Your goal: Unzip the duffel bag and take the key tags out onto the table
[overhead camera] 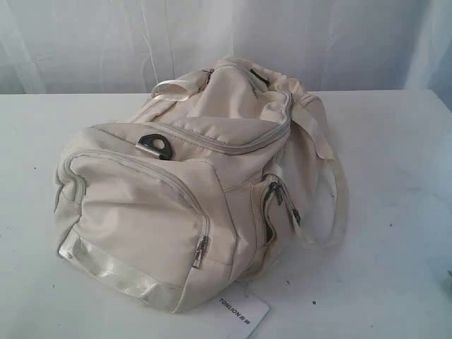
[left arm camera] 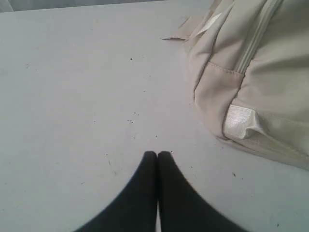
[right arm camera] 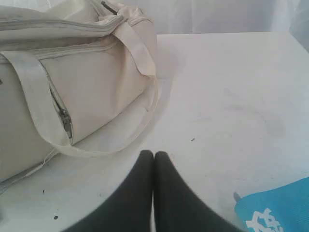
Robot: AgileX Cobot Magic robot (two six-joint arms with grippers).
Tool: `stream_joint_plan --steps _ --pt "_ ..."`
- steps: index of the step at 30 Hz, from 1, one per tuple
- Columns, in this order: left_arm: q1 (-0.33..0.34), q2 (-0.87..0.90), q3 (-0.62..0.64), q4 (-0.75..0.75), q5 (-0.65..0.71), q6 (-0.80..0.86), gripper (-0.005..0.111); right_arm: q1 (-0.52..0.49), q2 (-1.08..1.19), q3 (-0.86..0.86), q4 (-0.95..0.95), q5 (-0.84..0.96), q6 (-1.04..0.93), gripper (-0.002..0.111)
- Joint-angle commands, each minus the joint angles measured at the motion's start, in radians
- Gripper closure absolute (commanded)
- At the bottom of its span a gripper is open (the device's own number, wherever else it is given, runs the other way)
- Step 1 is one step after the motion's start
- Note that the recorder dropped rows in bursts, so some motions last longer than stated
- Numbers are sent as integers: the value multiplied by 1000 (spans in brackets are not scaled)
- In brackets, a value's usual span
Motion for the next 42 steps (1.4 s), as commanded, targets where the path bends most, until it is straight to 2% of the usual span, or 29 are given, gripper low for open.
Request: stream_joint_plan --steps 1,8,11,14,15,17,20,25,27,28,30,33,36,38,39,40,41,42 --pt "-3 -4 4 -2 -3 -2 107 -8 -6 2 1 -3 0 108" --pt "-3 -4 4 -2 -3 -2 107 -8 -6 2 1 -3 0 108" --pt "-3 -4 4 -2 -60 -2 107 -8 -6 2 1 -3 0 108" --pt "-3 -4 4 -2 -197 -4 107 -8 -6 2 1 -3 0 108" --pt "-3 -4 4 -2 -309 -4 107 -8 -6 2 1 -3 0 108" --pt "-3 -4 4 -2 -422 -4 107 -8 -6 2 1 -3 0 108" --pt "-3 -4 4 -2 -498 -4 107 -8 -6 2 1 -3 0 108" --pt "-3 -4 4 -2 -882 -16 107 -8 -6 2 1 -3 0 108" --pt "-3 -4 4 -2 -1050 -72 107 -8 -6 2 1 -3 0 108" --pt "-3 -4 -7 -2 -1041 -89 107 -8 -6 2 1 -3 0 108" --pt "-3 15 -127 -2 -807 -91 107 -8 -6 2 1 -3 0 108" --pt "-3 124 -272 41 -613 -103 107 -8 -6 2 1 -3 0 108" --pt "-3 295 -425 263 -453 -200 107 -8 -6 2 -1 -3 0 108" --pt "-3 424 -535 433 -246 -319 107 -8 -6 2 -1 -3 0 108" --pt "-3 478 -584 454 -118 -349 107 -8 -6 2 -1 -3 0 108" --pt "-5 535 -622 445 -11 -349 107 -8 -6 2 -1 -3 0 108" --pt "-20 622 -683 391 156 -290 107 -8 -6 2 -1 -3 0 108" --pt "-36 681 -724 317 256 -202 107 -8 -6 2 -1 -3 0 108"
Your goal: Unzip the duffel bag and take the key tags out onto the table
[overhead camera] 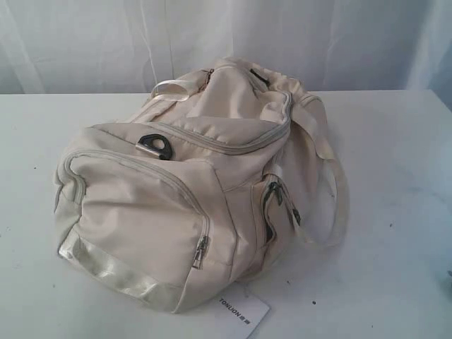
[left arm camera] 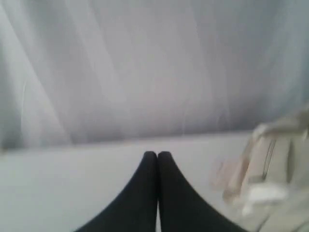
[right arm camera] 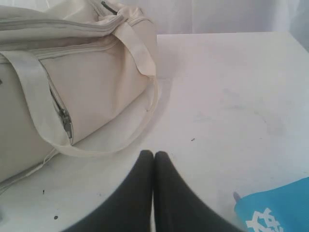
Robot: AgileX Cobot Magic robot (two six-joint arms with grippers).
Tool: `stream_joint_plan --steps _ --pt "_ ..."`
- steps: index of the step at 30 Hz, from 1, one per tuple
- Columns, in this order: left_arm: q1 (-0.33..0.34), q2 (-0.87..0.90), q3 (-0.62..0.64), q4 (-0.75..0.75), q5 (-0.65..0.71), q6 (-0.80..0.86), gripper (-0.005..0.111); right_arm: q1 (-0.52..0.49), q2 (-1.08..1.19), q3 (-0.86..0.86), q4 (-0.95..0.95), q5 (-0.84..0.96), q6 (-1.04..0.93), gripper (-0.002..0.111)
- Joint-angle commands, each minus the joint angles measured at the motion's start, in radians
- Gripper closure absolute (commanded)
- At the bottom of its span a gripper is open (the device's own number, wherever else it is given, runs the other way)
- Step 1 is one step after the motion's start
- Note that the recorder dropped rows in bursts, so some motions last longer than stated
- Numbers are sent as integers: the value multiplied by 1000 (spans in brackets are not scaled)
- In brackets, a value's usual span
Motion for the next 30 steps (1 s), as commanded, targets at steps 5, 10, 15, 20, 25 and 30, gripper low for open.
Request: stream_joint_plan --steps 5,10,15,20,25,30 --pt "-173 518 -360 -743 825 837 107 -8 -6 2 -1 -3 0 108" --pt "-338 679 -523 -910 885 1069 107 -8 -6 2 -1 -3 0 108" --pt "-518 795 -610 -833 785 1134 107 -8 -6 2 -1 -3 0 108" --pt "-679 895 -616 -676 629 1269 89 -8 -6 2 -1 -3 0 108" --pt "-680 998 -616 -612 554 1330 41 -8 -6 2 -1 -3 0 108" --pt "-680 1116 -616 -548 568 1330 68 -8 -6 2 -7 -24 0 108"
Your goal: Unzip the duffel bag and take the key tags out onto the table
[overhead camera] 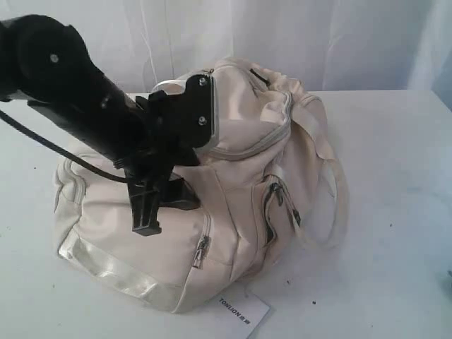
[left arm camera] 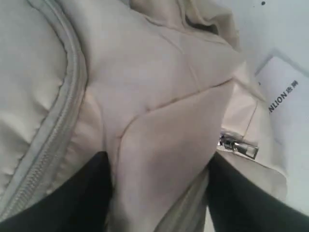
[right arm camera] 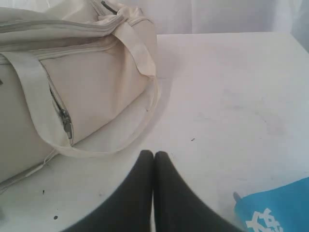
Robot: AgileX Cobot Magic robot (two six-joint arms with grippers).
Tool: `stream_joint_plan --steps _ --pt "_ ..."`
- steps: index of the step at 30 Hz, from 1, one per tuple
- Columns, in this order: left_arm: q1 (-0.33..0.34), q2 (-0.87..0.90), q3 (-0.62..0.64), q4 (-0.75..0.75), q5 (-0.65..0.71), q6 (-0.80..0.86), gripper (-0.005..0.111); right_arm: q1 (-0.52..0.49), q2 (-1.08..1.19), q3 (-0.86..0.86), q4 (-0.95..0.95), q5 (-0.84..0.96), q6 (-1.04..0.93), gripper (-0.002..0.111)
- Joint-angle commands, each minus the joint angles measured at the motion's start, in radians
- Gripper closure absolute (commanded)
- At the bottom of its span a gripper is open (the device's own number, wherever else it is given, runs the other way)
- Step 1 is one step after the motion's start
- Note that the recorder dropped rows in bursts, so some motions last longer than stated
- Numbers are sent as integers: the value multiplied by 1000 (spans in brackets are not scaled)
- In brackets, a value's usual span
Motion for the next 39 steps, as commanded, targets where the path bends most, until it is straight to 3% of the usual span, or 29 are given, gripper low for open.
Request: stream_joint_plan --steps 1,2,3,7,10,14,18,21,24,28,31,34,39 --pt "-5 69 -4 73 117 2 82 -8 -6 2 -7 -40 0 108" --pt "-5 76 -4 104 193 -2 103 -8 -6 2 0 -106 0 108" --pt "-5 76 -4 123 242 -11 106 -8 -6 2 1 -146 4 108" --pt "-5 72 -4 260 437 -187 107 -8 -6 2 1 -423 100 108" --pt "-5 65 -4 402 561 -299 107 -8 -6 2 1 -608 279 108" --pt "0 23 -4 479 623 -361 107 -8 -6 2 1 -756 453 108" --pt "22 -36 7 484 691 -388 107 -8 -6 2 1 -864 478 108" --pt "32 -92 73 482 670 -403 107 -8 -6 2 1 -902 478 108" --pt "34 -150 147 475 587 -403 107 -8 -6 2 1 -828 510 108" --pt "34 -216 215 447 466 -403 107 -8 -1 -65 1 -476 527 108" --pt "34 -248 236 427 409 -403 107 -8 123 -169 -13 -293 494 108" --pt "34 -271 238 387 381 -403 107 3 314 -304 -13 -145 374 108" --pt "34 -284 238 332 364 -401 107 81 726 -608 125 85 -23 108"
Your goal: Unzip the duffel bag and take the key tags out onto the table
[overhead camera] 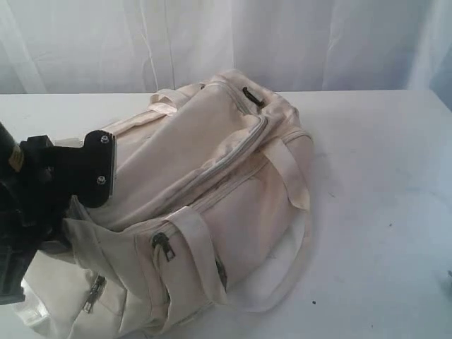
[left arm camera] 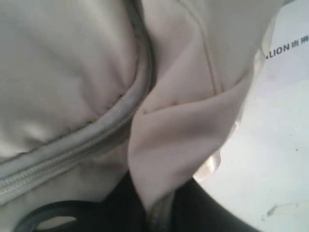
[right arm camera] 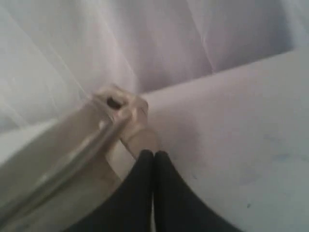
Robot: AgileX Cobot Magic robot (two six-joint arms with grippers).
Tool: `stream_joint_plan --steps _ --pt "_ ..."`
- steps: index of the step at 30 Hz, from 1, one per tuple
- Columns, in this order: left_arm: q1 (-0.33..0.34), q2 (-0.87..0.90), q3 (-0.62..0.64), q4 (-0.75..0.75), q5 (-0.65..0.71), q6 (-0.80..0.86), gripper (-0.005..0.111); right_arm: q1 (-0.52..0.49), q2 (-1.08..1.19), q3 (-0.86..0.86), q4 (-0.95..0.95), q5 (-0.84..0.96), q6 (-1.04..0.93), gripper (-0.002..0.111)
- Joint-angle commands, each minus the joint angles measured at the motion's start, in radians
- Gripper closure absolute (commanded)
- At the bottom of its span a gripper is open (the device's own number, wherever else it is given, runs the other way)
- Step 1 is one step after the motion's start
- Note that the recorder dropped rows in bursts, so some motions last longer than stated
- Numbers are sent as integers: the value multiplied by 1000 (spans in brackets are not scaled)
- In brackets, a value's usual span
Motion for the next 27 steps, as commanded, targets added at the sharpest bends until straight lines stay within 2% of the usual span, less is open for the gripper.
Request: stream_joint_plan --steps 1,4,7,9,12,15,17,26,27 --pt "1 -23 6 -69 29 -20 107 70 353 -268 150 205 -369 108" --pt "1 -23 6 -92 33 -20 107 110 621 -471 229 322 -528 108" --pt "1 -23 6 -109 36 -20 107 132 835 -661 231 376 -581 107" --pt "1 -23 6 -127 36 -20 107 134 952 -771 231 390 -604 101" --pt "1 -23 6 -152 36 -20 107 134 1110 -929 231 390 -608 78" --pt "1 -23 6 -165 38 -20 107 134 1225 -1034 233 387 -608 46" --pt "1 -23 6 -165 40 -17 107 134 1294 -1080 247 383 -608 34" --pt "1 -23 6 -184 40 -17 107 135 1519 -1137 371 411 -608 35" --pt "1 -23 6 -211 40 -17 107 135 1535 -1137 369 432 -608 43"
